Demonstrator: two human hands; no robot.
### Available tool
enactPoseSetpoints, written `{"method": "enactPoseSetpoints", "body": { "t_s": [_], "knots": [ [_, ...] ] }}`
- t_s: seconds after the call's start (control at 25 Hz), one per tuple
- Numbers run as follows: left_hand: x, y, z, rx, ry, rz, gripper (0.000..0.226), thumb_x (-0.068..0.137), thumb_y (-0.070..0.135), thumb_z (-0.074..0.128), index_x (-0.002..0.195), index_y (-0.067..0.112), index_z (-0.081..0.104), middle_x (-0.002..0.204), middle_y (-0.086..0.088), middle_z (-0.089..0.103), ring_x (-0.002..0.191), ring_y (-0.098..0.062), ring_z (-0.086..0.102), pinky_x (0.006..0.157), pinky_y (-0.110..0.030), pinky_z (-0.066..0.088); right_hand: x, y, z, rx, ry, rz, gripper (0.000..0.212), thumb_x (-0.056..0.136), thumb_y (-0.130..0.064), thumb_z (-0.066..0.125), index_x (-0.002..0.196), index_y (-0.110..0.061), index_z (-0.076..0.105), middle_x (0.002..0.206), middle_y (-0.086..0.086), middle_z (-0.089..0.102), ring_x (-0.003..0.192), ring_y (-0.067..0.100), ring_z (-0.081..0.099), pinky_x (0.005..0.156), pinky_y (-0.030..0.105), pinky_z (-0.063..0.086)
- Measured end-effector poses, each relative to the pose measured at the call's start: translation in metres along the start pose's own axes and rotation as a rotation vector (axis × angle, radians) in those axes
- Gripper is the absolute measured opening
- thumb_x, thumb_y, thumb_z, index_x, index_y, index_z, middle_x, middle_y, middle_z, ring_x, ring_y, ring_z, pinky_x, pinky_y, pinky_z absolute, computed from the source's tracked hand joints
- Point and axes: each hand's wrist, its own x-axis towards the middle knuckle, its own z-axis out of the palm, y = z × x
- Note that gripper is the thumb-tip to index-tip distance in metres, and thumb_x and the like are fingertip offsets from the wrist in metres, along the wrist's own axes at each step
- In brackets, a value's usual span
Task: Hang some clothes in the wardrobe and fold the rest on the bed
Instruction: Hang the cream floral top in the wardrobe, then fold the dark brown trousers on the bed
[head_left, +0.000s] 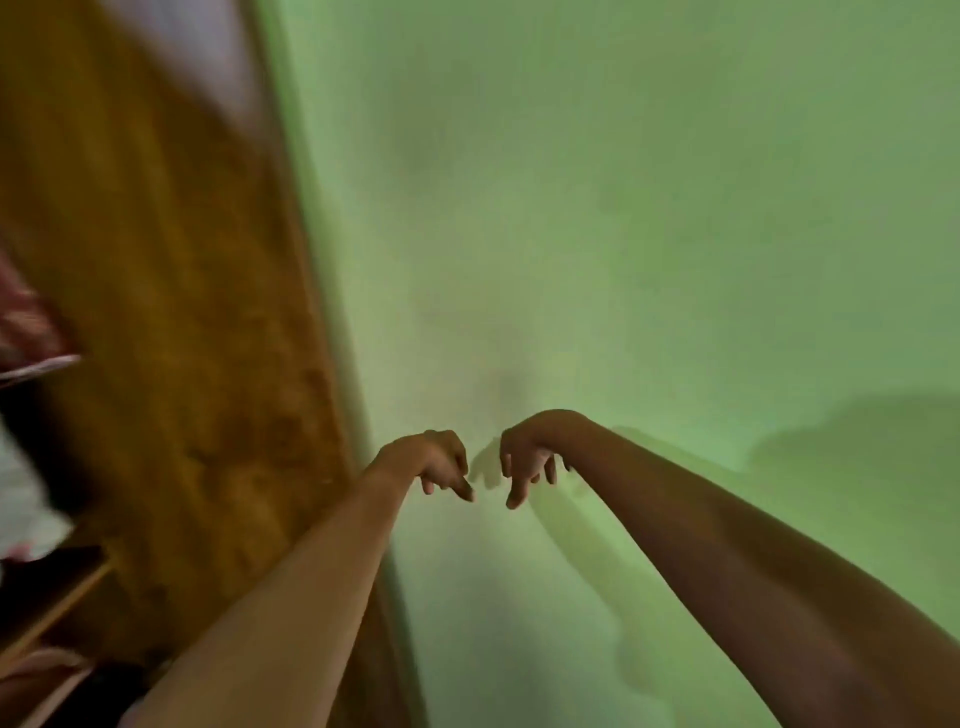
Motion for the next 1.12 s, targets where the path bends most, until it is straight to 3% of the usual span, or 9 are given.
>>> {"method": "enactPoseSetpoints", "body": {
  "t_s": [0.32, 0.6, 0.72, 0.76, 0.84, 0.88, 0.96, 1.04, 1.12],
  "knots": [
    [0.016, 0.336, 0.079, 0.091, -0.089, 0.508, 0.035, 0.081, 0.036, 0.071, 0.107, 0.016, 0.057, 0.068, 0.003, 0.05, 0.067, -0.014, 0.055, 0.043, -0.015, 0.034, -0.16, 0.298, 0.105, 0.206, -0.004, 0.49, 0.064, 0.084, -0.035, 0.07, 0.135, -0.004, 0.047, 0.123, 0.016, 0.061, 0.107, 0.03, 0.063, 0.073, 0.036, 0.046],
    [-0.023, 0.6, 0.164, 0.2, -0.185, 0.879, 0.05, 0.082, 0.036, 0.07, 0.125, 0.014, 0.054, 0.085, 0.0, 0.055, 0.082, -0.016, 0.056, 0.055, -0.02, 0.036, -0.318, 0.484, 0.212, 0.379, 0.056, 0.822, 0.061, 0.082, -0.034, 0.072, 0.13, -0.004, 0.051, 0.115, 0.013, 0.064, 0.097, 0.028, 0.066, 0.059, 0.029, 0.046],
    [-0.043, 0.694, 0.204, 0.256, -0.253, 1.011, 0.05, 0.081, 0.034, 0.072, 0.124, 0.013, 0.056, 0.085, -0.002, 0.056, 0.078, -0.017, 0.056, 0.049, -0.018, 0.034, -0.374, 0.546, 0.259, 0.456, 0.028, 0.945, 0.059, 0.081, -0.035, 0.073, 0.126, -0.001, 0.054, 0.097, 0.008, 0.062, 0.069, 0.023, 0.062, 0.044, 0.024, 0.044],
    [-0.046, 0.719, 0.216, 0.271, -0.275, 1.049, 0.05, 0.08, 0.033, 0.072, 0.123, 0.012, 0.056, 0.082, -0.001, 0.056, 0.074, -0.017, 0.056, 0.045, -0.017, 0.034, -0.389, 0.563, 0.272, 0.463, 0.011, 0.978, 0.054, 0.081, -0.035, 0.073, 0.12, 0.0, 0.058, 0.089, 0.005, 0.063, 0.061, 0.02, 0.058, 0.045, 0.024, 0.047],
    [-0.053, 0.771, 0.239, 0.295, -0.311, 1.12, 0.049, 0.079, 0.03, 0.074, 0.12, 0.01, 0.058, 0.07, 0.001, 0.054, 0.062, -0.015, 0.053, 0.034, -0.012, 0.032, -0.417, 0.601, 0.301, 0.479, -0.032, 1.044, 0.043, 0.083, -0.035, 0.072, 0.104, 0.002, 0.065, 0.074, 0.003, 0.064, 0.062, 0.021, 0.06, 0.066, 0.026, 0.057],
    [-0.055, 0.799, 0.252, 0.311, -0.318, 1.157, 0.047, 0.079, 0.029, 0.074, 0.119, 0.01, 0.059, 0.066, 0.002, 0.052, 0.058, -0.012, 0.051, 0.031, -0.009, 0.03, -0.431, 0.62, 0.314, 0.523, -0.04, 1.076, 0.043, 0.084, -0.033, 0.071, 0.106, 0.003, 0.065, 0.078, 0.005, 0.065, 0.069, 0.024, 0.063, 0.072, 0.027, 0.056],
    [-0.059, 0.855, 0.273, 0.36, -0.336, 1.223, 0.044, 0.079, 0.03, 0.074, 0.115, 0.012, 0.059, 0.066, 0.003, 0.051, 0.057, -0.011, 0.05, 0.034, -0.012, 0.032, -0.461, 0.656, 0.335, 0.612, -0.034, 1.133, 0.051, 0.086, -0.031, 0.069, 0.122, 0.003, 0.058, 0.101, 0.011, 0.064, 0.081, 0.026, 0.066, 0.06, 0.022, 0.05],
    [-0.06, 0.911, 0.291, 0.415, -0.351, 1.277, 0.045, 0.077, 0.033, 0.074, 0.115, 0.014, 0.06, 0.075, 0.0, 0.058, 0.059, -0.011, 0.053, 0.04, -0.014, 0.034, -0.488, 0.693, 0.352, 0.652, 0.004, 1.196, 0.054, 0.086, -0.032, 0.068, 0.128, 0.001, 0.054, 0.116, 0.013, 0.062, 0.097, 0.028, 0.066, 0.053, 0.019, 0.041],
    [-0.063, 0.963, 0.301, 0.446, -0.367, 1.33, 0.048, 0.076, 0.035, 0.075, 0.117, 0.015, 0.059, 0.093, -0.004, 0.064, 0.064, -0.014, 0.056, 0.043, -0.015, 0.036, -0.513, 0.729, 0.367, 0.711, 0.049, 1.28, 0.058, 0.085, -0.034, 0.07, 0.127, 0.001, 0.052, 0.116, 0.013, 0.062, 0.1, 0.031, 0.066, 0.053, 0.021, 0.043]
  ]
}}
